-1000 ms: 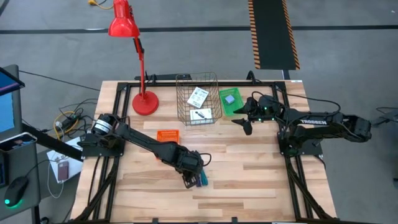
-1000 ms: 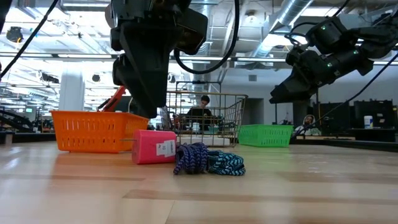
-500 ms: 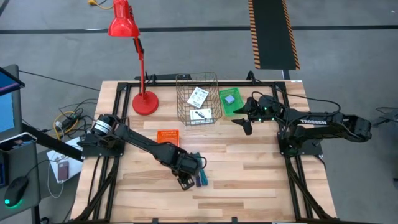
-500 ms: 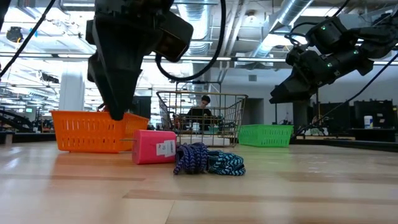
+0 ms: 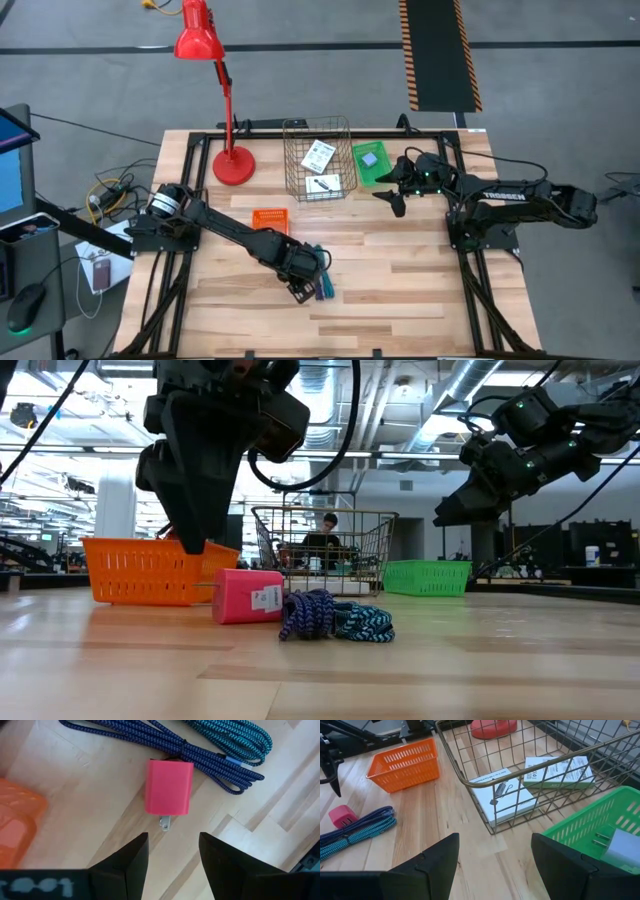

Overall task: Pick and place items into bin
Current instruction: Put the pink charger adapter into the green bin

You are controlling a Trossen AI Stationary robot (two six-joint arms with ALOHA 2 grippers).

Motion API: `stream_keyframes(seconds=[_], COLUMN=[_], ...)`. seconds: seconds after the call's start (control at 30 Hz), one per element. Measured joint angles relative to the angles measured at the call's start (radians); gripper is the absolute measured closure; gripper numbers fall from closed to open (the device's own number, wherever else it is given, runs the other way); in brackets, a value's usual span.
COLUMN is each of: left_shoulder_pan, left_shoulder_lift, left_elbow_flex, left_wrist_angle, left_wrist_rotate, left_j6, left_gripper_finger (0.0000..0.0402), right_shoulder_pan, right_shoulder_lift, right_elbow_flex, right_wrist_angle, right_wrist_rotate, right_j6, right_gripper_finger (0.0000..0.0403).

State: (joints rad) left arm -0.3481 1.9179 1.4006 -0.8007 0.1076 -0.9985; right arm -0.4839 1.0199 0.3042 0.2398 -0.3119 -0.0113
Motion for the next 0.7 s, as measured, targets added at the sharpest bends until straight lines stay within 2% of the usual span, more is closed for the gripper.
stream_keyframes(seconds=[0.7], left_shoulder_pan=[-0.002], left_shoulder_lift=[0.000], left_elbow_flex=[0.000], left_wrist_angle=[0.003], left_wrist_rotate=[-0.035], left_j6=[0.026], left_gripper_finger=[0.0238], right_shoulder_pan=[0.000], right_shoulder_lift=[0.000], right_elbow_flex=[0.000], right_wrist_angle=[0.000], right_wrist_rotate=[0.000], right_j6=[0.000], right_gripper_finger=[0.0159])
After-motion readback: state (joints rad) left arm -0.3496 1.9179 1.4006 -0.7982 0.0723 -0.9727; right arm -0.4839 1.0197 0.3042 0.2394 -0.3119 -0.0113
